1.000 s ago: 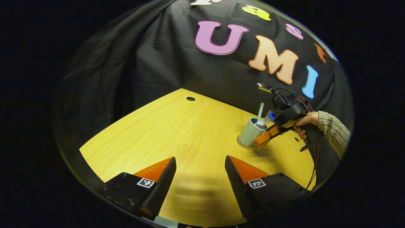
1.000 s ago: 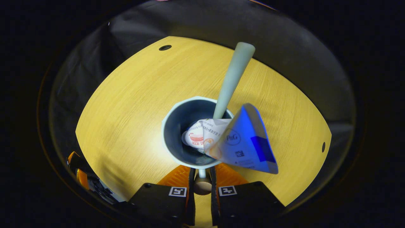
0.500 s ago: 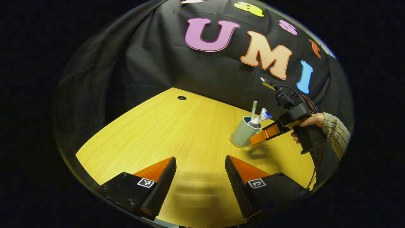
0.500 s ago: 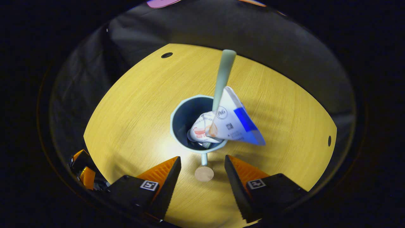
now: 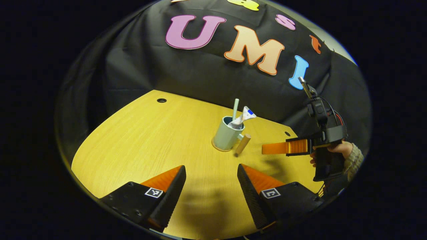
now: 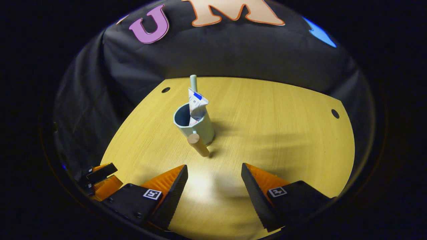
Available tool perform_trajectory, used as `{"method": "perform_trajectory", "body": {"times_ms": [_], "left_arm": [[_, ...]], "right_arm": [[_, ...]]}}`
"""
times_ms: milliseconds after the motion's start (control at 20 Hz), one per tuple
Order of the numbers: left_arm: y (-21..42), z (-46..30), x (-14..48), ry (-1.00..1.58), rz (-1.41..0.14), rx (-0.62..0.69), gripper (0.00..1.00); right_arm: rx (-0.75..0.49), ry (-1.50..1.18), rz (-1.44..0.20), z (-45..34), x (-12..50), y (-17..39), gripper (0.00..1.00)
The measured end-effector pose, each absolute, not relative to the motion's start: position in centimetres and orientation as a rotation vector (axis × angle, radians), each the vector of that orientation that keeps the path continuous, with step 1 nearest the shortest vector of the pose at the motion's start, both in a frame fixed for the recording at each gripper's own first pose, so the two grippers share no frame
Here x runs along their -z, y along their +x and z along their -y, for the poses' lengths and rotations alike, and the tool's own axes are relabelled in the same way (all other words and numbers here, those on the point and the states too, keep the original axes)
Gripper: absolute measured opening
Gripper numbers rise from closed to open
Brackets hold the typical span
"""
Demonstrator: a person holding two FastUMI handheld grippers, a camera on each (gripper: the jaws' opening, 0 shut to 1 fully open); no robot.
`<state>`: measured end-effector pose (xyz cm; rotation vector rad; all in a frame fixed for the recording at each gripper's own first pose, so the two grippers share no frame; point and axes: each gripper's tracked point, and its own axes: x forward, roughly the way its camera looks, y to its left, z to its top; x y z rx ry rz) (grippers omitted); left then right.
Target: Put the toothbrush and toothpaste on the desktop into the cup, then pick up the cup and place it on the coaster on the desktop.
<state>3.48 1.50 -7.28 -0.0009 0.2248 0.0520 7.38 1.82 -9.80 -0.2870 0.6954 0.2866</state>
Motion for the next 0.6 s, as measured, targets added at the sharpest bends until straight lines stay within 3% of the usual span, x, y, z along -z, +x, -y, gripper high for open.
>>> {"method": "perform_trajectory", "body": {"times_ms": [600], "left_arm": [[5.1,2.9,7.9,0.047,-0.278,0.069,0.90]], "right_arm": [[-0.166,-0.025,-0.469,4.4,4.9,1.6,0.99]]}}
